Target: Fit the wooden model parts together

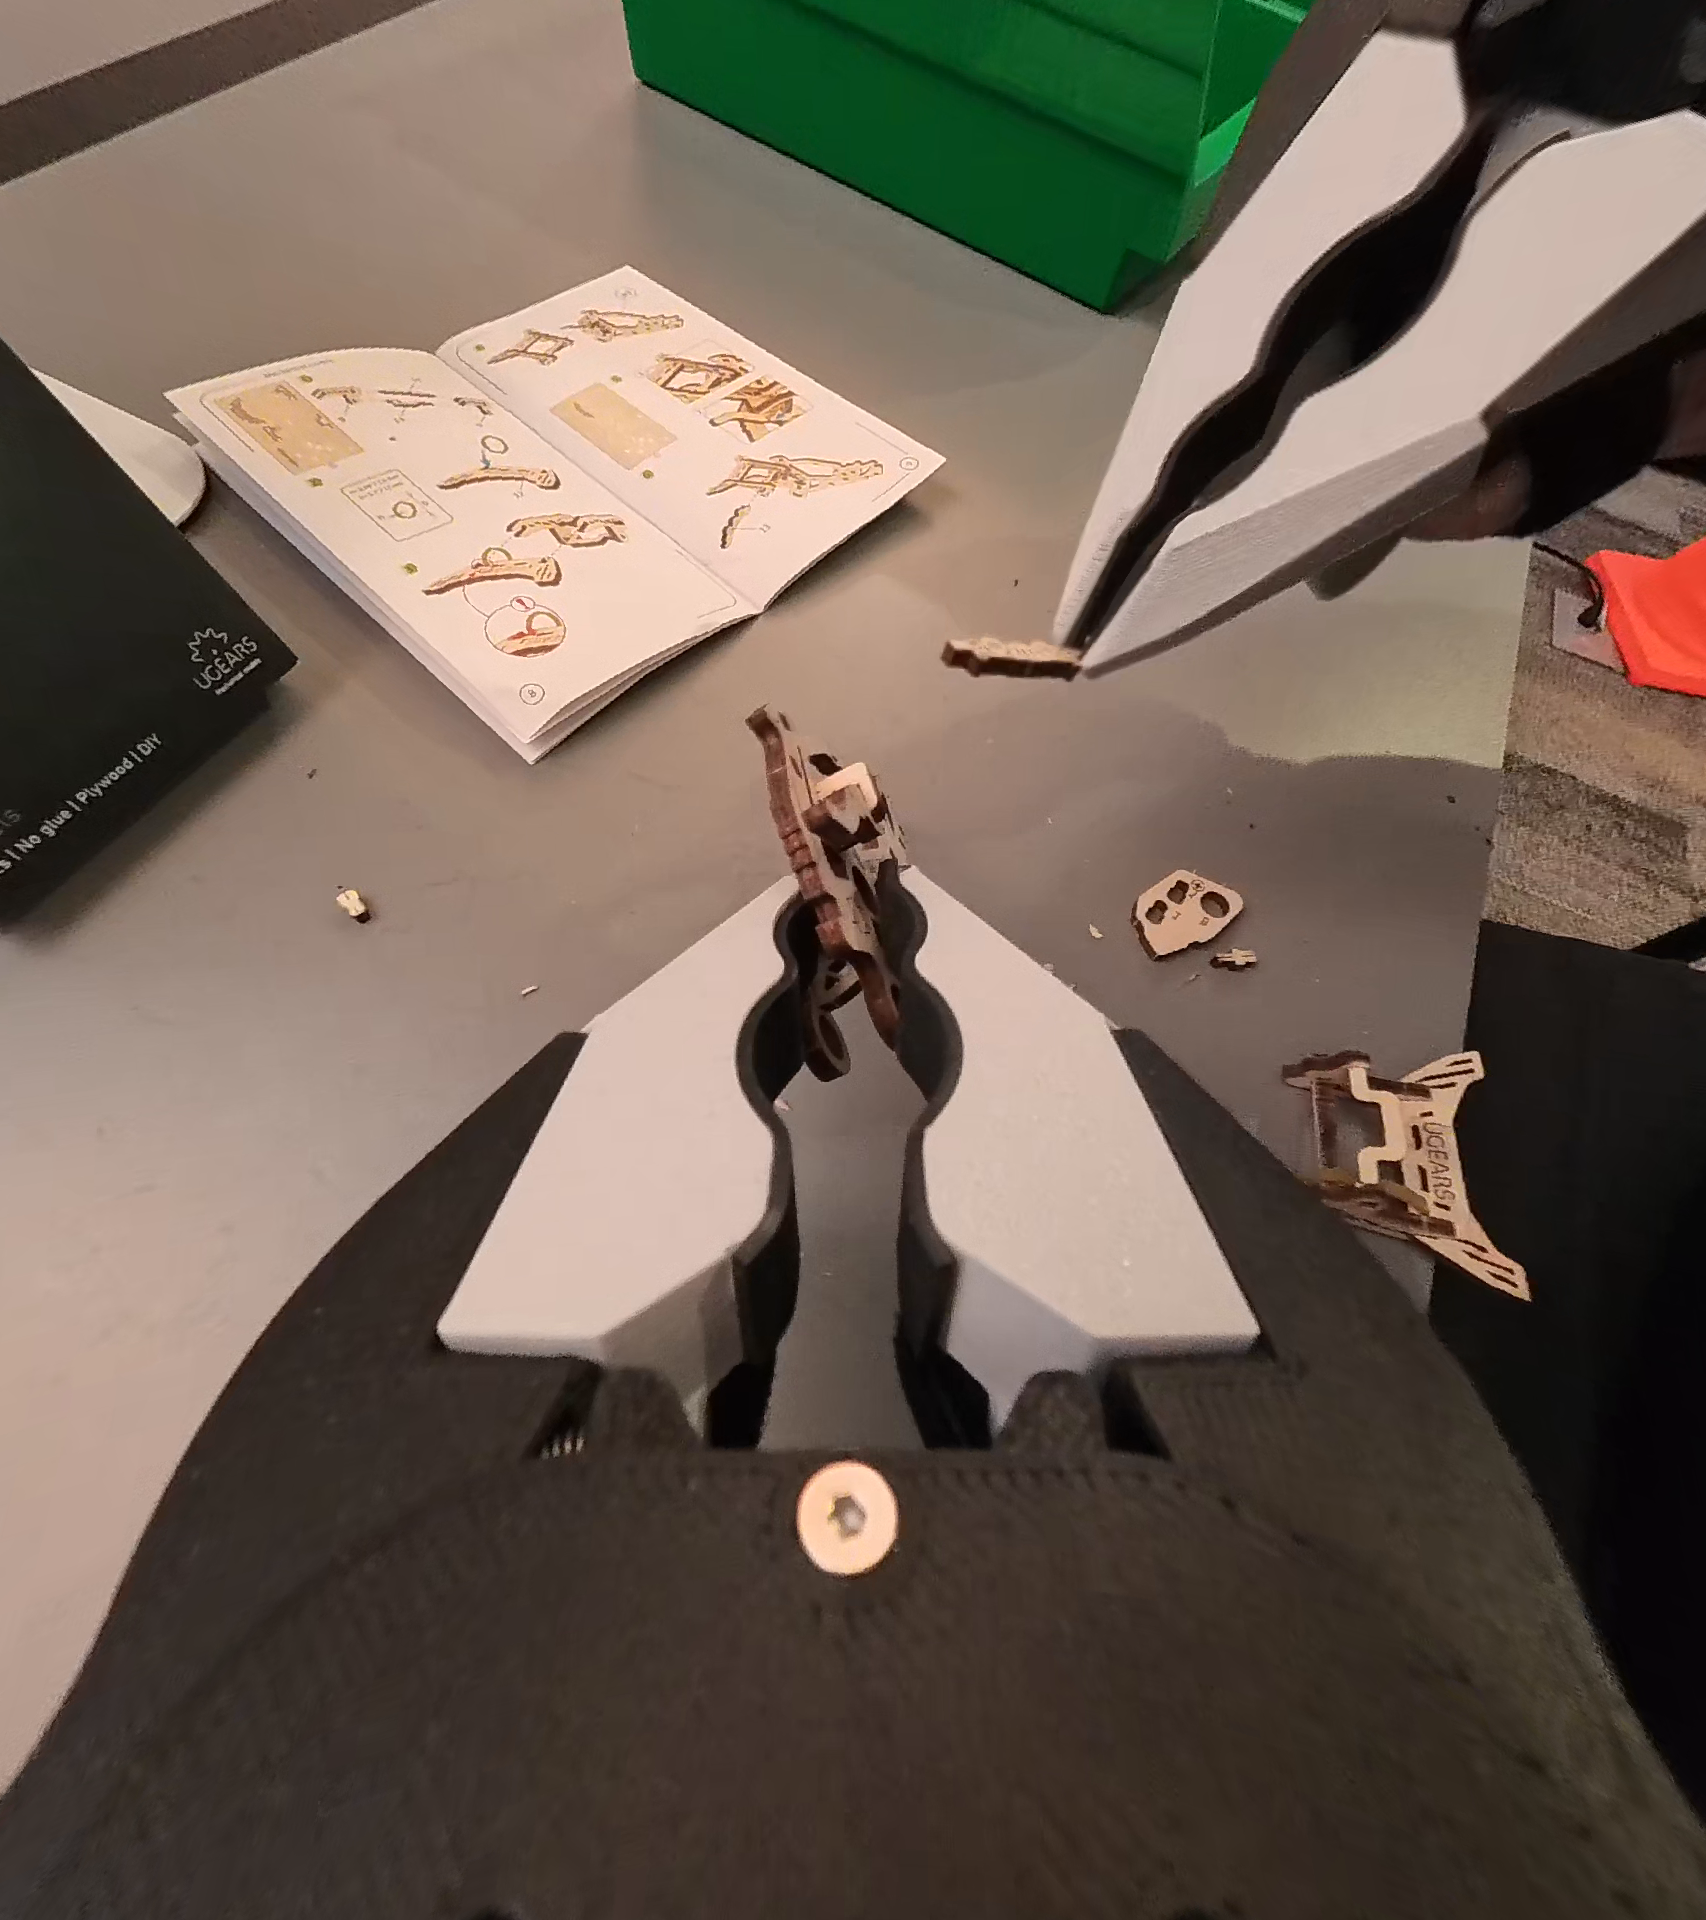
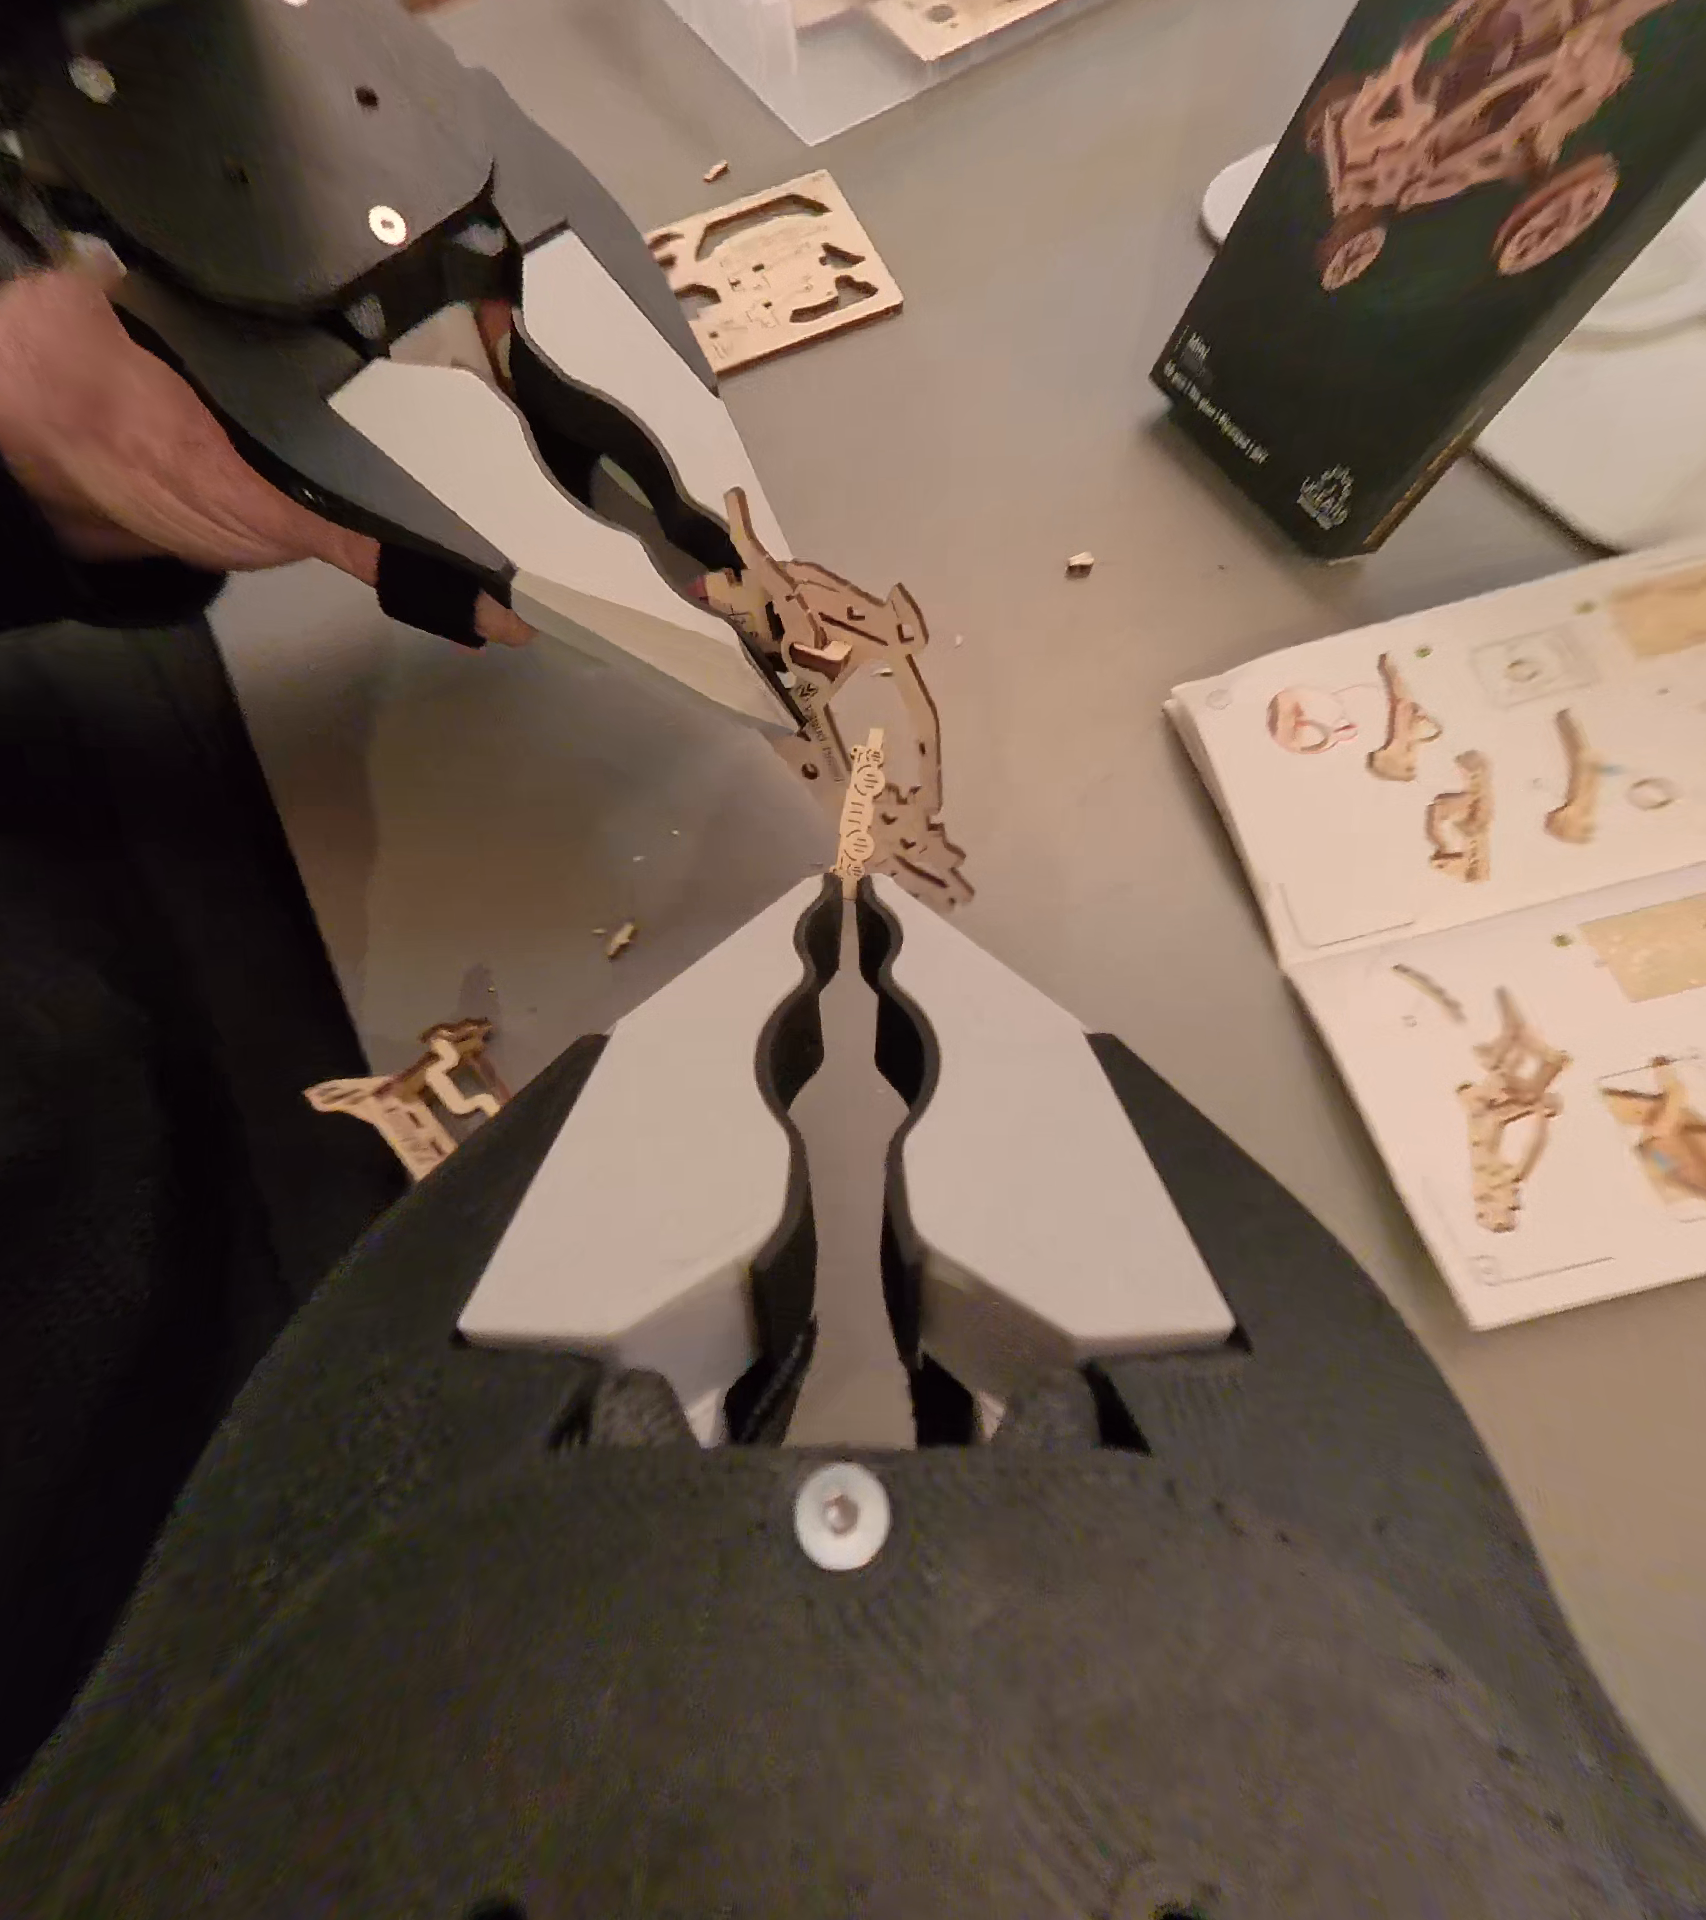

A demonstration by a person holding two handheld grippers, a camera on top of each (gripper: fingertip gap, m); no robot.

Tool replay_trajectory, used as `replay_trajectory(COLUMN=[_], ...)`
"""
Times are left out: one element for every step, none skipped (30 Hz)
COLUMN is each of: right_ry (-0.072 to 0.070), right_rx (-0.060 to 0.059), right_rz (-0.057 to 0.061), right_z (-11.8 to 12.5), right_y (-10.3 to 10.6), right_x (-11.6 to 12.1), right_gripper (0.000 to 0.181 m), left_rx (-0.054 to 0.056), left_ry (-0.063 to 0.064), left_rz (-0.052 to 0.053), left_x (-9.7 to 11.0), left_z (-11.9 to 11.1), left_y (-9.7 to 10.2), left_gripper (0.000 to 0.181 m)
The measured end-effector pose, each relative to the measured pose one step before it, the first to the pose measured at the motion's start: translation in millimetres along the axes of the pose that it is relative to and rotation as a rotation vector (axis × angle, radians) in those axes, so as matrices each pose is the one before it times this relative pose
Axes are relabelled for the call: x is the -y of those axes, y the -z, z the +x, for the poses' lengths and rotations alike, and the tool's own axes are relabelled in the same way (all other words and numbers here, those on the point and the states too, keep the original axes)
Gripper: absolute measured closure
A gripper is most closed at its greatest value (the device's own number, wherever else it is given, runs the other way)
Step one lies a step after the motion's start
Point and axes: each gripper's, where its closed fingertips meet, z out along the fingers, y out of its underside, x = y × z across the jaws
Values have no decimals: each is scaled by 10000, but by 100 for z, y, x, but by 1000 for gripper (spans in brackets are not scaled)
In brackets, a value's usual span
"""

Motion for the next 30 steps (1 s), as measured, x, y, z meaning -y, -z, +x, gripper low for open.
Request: replay_trajectory(right_ry=[-526,-534,-557,-524,-350,-176,-24,54,121,131,66,-49,-1,143,223,261,384,525,567,597,650,661,628,502,252,93,68,55,-7,-130], right_rx=[310,236,152,111,90,-62,-282,-291,-213,-178,-68,-2,-100,-261,-289,-266,-268,-241,-228,-209,-129,-211,-312,-233,-168,-123,-124,-187,-157,26], right_rz=[76,20,-76,-163,-248,-355,-362,-423,-406,-188,37,41,28,-18,-78,-67,60,172,152,58,-38,-181,-303,-222,-139,-65,12,14,25,2], right_z=[3,177,366,442,425,591,820,734,486,314,76,-1,115,288,285,223,91,-136,-258,-328,-457,-295,-62,-98,-51,-25,11,166,212,34], right_y=[44,73,69,42,-10,-70,-95,-146,-174,-152,-52,5,84,134,154,169,216,261,227,113,-32,-170,-255,-278,-249,-170,-77,21,57,27], right_x=[-248,-372,-550,-711,-890,-1069,-1066,-1086,-979,-538,-102,29,82,49,-36,-23,183,391,425,287,117,-135,-361,-292,-206,-65,44,51,22,-22], right_gripper=[181,181,181,181,181,181,181,181,181,181,181,181,177,171,166,163,161,162,164,166,168,170,172,173,174,173,174,174,175,175], left_rx=[42,12,-9,-3,5,-2,-6,-2,-6,-16,-18,-12,-8,-8,-8,0,5,5,-4,-4,-2,-6,-5,-5,-1,7,14,16,12,1], left_ry=[-35,-16,11,24,14,5,0,2,13,18,10,-3,-8,-8,-7,-9,-7,5,10,11,-1,-3,1,0,-7,-16,-18,-9,2,15], left_rz=[7,-1,7,16,26,19,7,8,10,13,5,-6,-10,2,3,-1,5,7,15,3,-1,-5,-5,-1,-3,0,3,1,6,7], left_x=[-38,-52,-40,-28,1,5,-1,8,-5,12,1,-17,-12,17,31,16,26,24,29,7,-5,-24,-25,-15,11,15,25,12,19,6], left_z=[-47,1,13,-8,-9,11,22,18,29,42,60,57,57,44,53,18,-2,-9,-8,-1,-5,3,20,12,13,9,-9,-28,-36,-29], left_y=[-12,-18,-19,-20,-16,-18,-9,-23,-17,-20,-38,-29,-28,-14,2,5,1,11,0,-3,-11,-7,-7,2,12,28,37,39,41,30], left_gripper=[173,172,172,172,172,173,173,172,172,173,173,173,173,173,173,173,173,173,173,173,173,173,173,173,173,173,173,173,173,173])
